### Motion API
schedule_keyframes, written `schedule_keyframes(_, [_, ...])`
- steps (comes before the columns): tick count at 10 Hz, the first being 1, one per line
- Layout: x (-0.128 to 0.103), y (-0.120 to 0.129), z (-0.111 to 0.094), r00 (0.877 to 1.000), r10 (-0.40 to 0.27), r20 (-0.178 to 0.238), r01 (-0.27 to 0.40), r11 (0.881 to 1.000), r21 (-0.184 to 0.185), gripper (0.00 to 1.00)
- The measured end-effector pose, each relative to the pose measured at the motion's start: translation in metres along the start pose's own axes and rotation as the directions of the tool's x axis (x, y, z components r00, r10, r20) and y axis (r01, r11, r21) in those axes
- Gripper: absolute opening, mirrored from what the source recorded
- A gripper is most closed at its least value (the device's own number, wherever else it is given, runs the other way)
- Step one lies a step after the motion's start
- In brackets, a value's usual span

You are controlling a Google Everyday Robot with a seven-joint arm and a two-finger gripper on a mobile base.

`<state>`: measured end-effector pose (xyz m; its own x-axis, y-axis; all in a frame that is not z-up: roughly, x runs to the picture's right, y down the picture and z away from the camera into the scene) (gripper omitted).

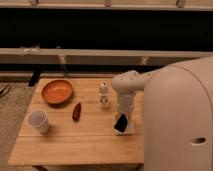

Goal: Place the eraser on the white sponge

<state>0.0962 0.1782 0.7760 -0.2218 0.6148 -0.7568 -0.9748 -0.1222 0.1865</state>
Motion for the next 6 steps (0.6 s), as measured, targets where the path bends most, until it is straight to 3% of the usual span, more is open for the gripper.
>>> schedule_keyframes(6, [0.014, -0.003, 0.015, 0.999, 0.009, -0.048, -0.009, 1.0, -0.003, 0.0])
